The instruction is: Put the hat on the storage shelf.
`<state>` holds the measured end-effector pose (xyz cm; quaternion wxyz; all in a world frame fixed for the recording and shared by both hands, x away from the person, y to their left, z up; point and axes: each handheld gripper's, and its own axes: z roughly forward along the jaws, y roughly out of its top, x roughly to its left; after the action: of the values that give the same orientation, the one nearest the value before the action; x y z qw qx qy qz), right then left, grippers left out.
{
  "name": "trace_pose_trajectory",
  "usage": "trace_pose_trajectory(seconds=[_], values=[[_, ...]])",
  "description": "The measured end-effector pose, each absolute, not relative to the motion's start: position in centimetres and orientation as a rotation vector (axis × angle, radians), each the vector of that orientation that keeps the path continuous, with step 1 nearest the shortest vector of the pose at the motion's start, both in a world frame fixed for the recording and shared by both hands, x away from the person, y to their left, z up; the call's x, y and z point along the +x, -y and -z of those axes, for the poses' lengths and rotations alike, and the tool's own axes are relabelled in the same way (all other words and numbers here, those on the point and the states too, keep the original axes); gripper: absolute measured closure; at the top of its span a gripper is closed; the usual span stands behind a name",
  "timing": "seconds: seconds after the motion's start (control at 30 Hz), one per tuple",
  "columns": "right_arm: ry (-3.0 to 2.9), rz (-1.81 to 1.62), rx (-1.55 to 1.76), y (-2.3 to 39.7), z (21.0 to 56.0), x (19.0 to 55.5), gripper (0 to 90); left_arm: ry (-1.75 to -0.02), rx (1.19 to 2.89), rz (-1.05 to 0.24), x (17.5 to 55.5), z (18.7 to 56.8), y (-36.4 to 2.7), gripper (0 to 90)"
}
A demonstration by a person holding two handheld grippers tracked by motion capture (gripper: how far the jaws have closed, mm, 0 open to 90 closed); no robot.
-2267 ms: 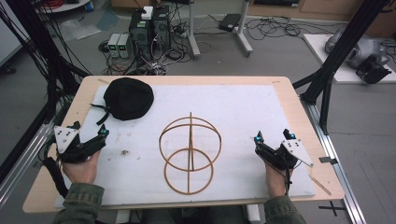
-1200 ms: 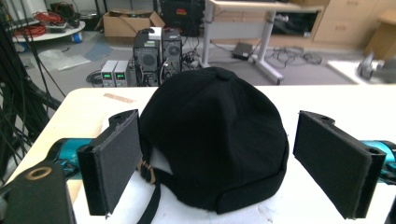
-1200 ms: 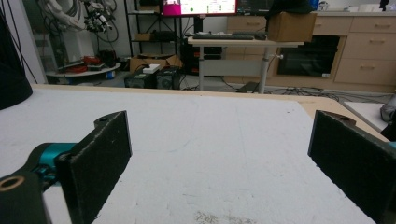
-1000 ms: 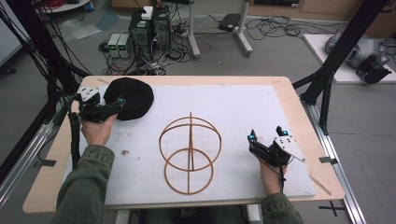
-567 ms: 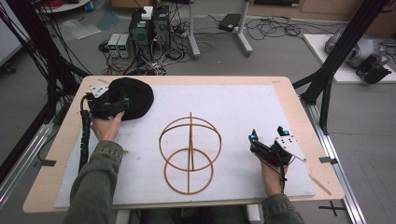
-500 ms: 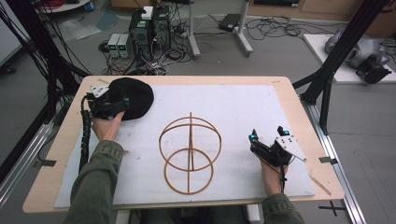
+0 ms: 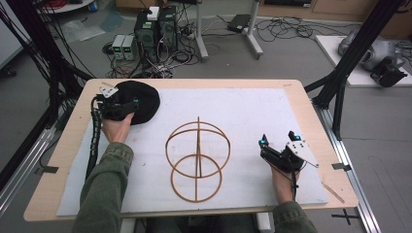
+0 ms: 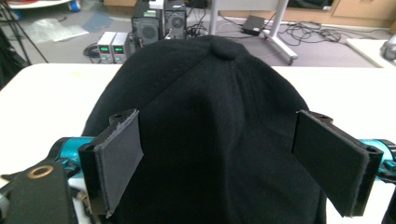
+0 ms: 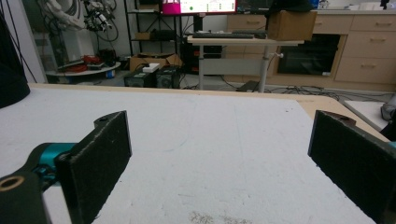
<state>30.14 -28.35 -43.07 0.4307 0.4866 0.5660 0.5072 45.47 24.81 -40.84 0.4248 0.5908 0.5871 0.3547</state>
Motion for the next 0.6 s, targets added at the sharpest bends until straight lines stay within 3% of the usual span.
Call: trace_pose_trajectory(seconds=[0.17, 0.33, 0.43, 0.6], values=[[-1.416, -1.267, 1.210, 28.38, 43.08, 30.11, 5.2, -1.487, 1.526, -0.901, 45.97, 41.21, -24.45, 16.9], [-1.411, -1.280, 1.214, 28.50, 43.06, 29.98, 5.1, -1.524, 1.502, -0.890, 46.08, 41.28, -24.55, 24.0], [-1.406, -1.285, 1.221, 28.57, 43.09, 30.02, 5.1, -1.550, 1.514, -0.905, 46.00, 41.22, -24.76, 37.8], [-1.403, -1.287, 1.225, 28.63, 43.11, 30.05, 5.1, -1.548, 1.514, -0.862, 45.87, 41.05, -24.93, 72.0]])
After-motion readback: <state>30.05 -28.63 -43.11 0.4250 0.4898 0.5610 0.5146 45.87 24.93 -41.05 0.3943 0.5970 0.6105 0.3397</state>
